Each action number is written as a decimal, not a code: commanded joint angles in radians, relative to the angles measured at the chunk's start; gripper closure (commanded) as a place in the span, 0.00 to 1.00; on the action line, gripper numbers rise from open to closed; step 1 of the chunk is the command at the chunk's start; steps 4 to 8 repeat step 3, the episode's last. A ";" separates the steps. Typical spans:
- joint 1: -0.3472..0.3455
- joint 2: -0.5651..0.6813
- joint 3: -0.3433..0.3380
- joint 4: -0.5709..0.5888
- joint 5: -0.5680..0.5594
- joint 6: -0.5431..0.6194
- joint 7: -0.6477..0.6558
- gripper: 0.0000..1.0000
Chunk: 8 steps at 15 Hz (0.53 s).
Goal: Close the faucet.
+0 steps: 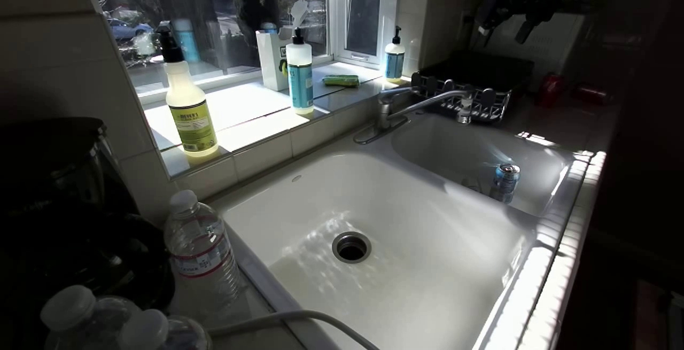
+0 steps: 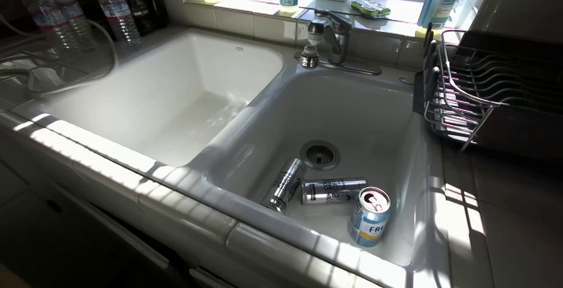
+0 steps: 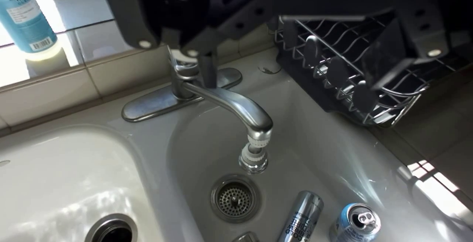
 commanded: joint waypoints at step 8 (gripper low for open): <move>-0.004 -0.001 0.003 -0.003 0.002 -0.002 0.002 0.00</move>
